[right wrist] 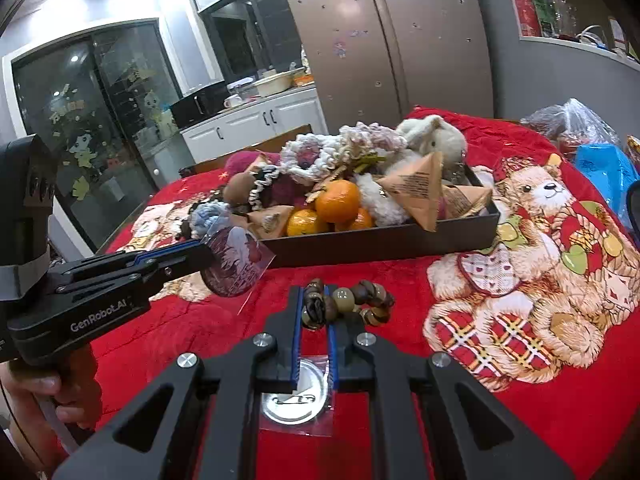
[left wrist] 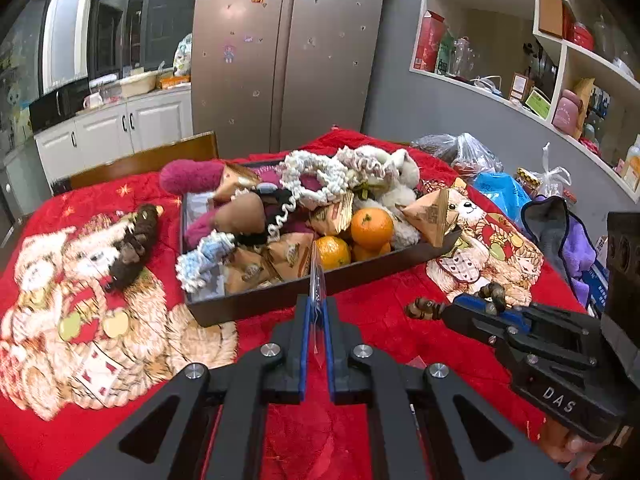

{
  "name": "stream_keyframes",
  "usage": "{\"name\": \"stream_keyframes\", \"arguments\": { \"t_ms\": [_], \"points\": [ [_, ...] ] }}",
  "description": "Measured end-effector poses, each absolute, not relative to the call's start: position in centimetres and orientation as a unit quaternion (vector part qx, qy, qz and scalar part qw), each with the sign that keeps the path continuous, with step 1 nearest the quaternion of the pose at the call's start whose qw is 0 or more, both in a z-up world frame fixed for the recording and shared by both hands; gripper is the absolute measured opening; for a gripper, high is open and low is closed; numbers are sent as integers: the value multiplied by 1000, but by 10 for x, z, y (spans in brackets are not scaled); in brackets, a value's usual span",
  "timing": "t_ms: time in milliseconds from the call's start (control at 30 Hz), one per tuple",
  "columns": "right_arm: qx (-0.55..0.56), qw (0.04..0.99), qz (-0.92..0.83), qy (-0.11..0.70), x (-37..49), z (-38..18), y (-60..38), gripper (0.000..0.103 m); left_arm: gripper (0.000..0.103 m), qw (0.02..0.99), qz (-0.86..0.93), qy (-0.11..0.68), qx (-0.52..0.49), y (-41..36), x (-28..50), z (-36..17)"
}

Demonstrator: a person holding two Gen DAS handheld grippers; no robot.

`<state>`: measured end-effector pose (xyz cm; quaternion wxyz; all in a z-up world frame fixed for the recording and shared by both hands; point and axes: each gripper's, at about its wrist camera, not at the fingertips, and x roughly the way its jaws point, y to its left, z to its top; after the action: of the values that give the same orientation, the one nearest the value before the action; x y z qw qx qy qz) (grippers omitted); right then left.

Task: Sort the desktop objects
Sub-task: 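Lift and carry the badge with the left gripper while the right carries the bracelet, then lower the badge into the tray with the left gripper while the right lowers the bracelet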

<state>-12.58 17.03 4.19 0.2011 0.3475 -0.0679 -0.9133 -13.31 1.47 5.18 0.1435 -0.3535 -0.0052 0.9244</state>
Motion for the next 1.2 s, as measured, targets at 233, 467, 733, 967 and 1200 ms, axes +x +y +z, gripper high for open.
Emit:
{"name": "stream_keyframes", "arguments": {
  "t_ms": [233,467,733,967,1200],
  "points": [
    [317,214,-922,-58,-136,74,162,11,6,131,938,0,-322,13,-132,80],
    [285,206,-936,-33,-156,123,151,11,6,126,946,-22,-297,9,-149,112],
    [269,209,-939,-45,-195,154,144,11,6,117,949,-46,-289,-1,-193,137],
    [280,223,-932,-52,-246,149,131,11,6,90,950,-47,-297,-9,-228,122],
    [294,246,-921,-64,-286,119,122,11,6,84,947,-28,-309,-8,-250,101]
  ]
}}
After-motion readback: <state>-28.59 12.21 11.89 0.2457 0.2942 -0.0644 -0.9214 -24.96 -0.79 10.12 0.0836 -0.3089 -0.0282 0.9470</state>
